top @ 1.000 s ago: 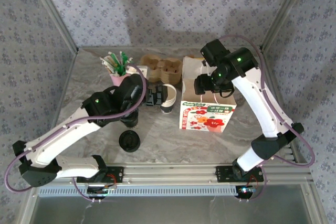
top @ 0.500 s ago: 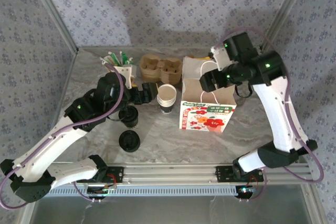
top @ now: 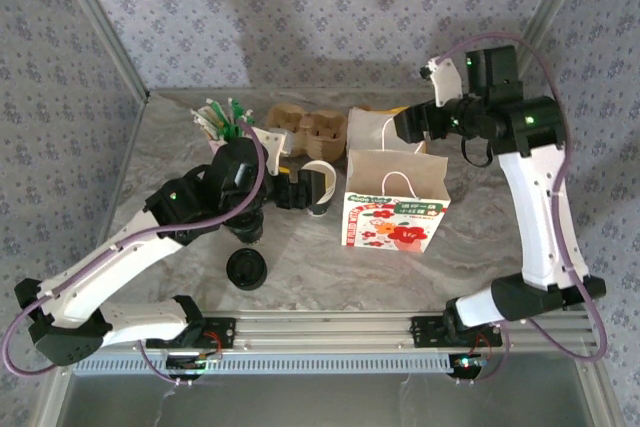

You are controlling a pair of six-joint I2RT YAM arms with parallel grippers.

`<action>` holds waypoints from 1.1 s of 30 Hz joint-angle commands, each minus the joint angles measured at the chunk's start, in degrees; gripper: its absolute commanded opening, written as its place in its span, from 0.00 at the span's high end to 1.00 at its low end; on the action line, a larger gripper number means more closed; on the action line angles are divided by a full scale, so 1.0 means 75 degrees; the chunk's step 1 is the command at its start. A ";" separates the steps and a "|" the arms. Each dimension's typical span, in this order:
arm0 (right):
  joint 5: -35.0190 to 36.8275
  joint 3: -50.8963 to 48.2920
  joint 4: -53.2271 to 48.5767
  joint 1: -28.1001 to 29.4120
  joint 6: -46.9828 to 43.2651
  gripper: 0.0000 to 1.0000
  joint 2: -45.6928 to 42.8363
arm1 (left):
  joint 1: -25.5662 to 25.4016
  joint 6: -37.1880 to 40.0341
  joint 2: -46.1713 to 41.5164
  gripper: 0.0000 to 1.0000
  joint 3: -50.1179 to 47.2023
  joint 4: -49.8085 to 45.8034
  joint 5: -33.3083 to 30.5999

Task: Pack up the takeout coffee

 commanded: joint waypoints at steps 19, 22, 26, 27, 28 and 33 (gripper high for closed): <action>0.0376 -0.2058 0.0495 -0.0019 0.0543 0.99 -0.0958 | -0.0156 -0.0205 -0.0082 0.10 0.0089 -0.0019 -0.0228; 0.0315 -0.2046 0.0342 0.0006 0.1079 1.00 -0.1057 | -0.0177 -0.0200 -0.0057 0.10 0.0126 0.0007 -0.0203; 0.0412 -0.1804 -0.0074 -0.0024 0.1858 1.00 -0.1004 | -0.0211 -0.0220 -0.0106 0.10 0.0070 0.0019 -0.0222; 0.0549 -0.1771 -0.0138 -0.0038 0.2123 1.00 -0.1002 | -0.0222 -0.0237 -0.0145 0.10 0.0036 0.0036 -0.0230; 0.0597 -0.1769 -0.0169 -0.0060 0.2359 1.00 -0.1001 | -0.0225 -0.0243 -0.0185 0.10 -0.0003 0.0042 -0.0243; 0.0487 -0.1743 -0.0460 -0.0425 0.3629 1.00 -0.0984 | -0.0236 -0.0325 -0.0377 0.10 -0.0172 0.0071 -0.0335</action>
